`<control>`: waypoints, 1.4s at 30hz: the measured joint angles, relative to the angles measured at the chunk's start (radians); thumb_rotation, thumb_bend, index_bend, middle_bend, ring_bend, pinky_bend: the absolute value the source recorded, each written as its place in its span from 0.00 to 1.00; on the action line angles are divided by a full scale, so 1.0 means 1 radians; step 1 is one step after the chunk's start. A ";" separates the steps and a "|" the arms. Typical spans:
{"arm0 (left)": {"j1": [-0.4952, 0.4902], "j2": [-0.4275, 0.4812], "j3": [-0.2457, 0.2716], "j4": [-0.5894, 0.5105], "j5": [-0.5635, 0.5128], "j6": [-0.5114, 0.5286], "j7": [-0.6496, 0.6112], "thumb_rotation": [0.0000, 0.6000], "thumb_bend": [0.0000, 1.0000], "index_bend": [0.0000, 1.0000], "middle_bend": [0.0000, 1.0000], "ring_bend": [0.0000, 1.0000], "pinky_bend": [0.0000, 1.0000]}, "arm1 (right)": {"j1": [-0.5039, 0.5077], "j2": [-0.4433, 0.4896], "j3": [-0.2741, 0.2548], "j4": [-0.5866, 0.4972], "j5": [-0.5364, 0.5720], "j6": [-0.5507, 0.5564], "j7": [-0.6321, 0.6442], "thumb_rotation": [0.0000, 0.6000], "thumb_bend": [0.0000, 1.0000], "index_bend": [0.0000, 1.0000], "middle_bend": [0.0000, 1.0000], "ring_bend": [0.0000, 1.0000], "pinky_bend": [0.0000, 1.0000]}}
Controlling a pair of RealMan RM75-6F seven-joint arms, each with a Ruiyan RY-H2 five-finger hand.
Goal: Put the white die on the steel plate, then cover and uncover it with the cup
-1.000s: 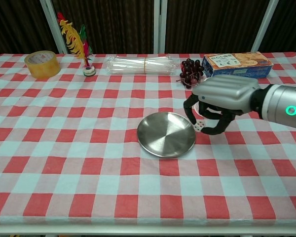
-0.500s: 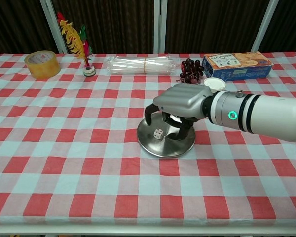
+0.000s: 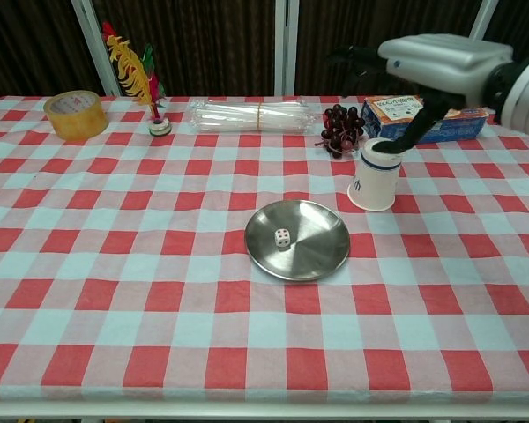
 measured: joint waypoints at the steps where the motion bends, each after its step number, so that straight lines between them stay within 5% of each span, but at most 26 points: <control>1: -0.002 0.003 0.001 -0.003 0.003 -0.002 -0.002 1.00 0.00 0.14 0.13 0.02 0.04 | -0.008 0.015 0.004 -0.003 0.008 0.003 0.025 1.00 0.13 0.03 0.18 0.09 0.22; 13: -0.007 0.030 0.009 -0.040 0.021 -0.004 0.007 1.00 0.00 0.14 0.13 0.02 0.04 | -0.021 0.021 0.023 0.135 0.123 -0.208 0.405 1.00 0.12 0.08 0.18 0.05 0.17; 32: -0.005 0.034 0.011 -0.052 0.009 -0.013 0.016 1.00 0.00 0.14 0.13 0.02 0.04 | 0.044 -0.132 0.016 0.351 0.124 -0.303 0.477 1.00 0.16 0.21 0.22 0.07 0.17; 35: -0.007 0.034 0.011 -0.050 0.007 -0.017 0.013 1.00 0.00 0.14 0.13 0.02 0.04 | 0.043 -0.138 0.016 0.359 0.130 -0.305 0.477 1.00 0.20 0.29 0.24 0.07 0.17; 39: -0.007 0.034 0.012 -0.050 0.008 -0.017 0.013 1.00 0.00 0.14 0.13 0.02 0.04 | 0.040 -0.152 0.024 0.370 0.136 -0.294 0.487 1.00 0.31 0.54 0.30 0.11 0.17; 42: -0.006 0.036 0.012 -0.052 0.007 -0.015 0.013 1.00 0.00 0.14 0.13 0.02 0.04 | 0.034 -0.153 0.029 0.365 0.131 -0.276 0.501 1.00 0.33 0.60 0.33 0.13 0.17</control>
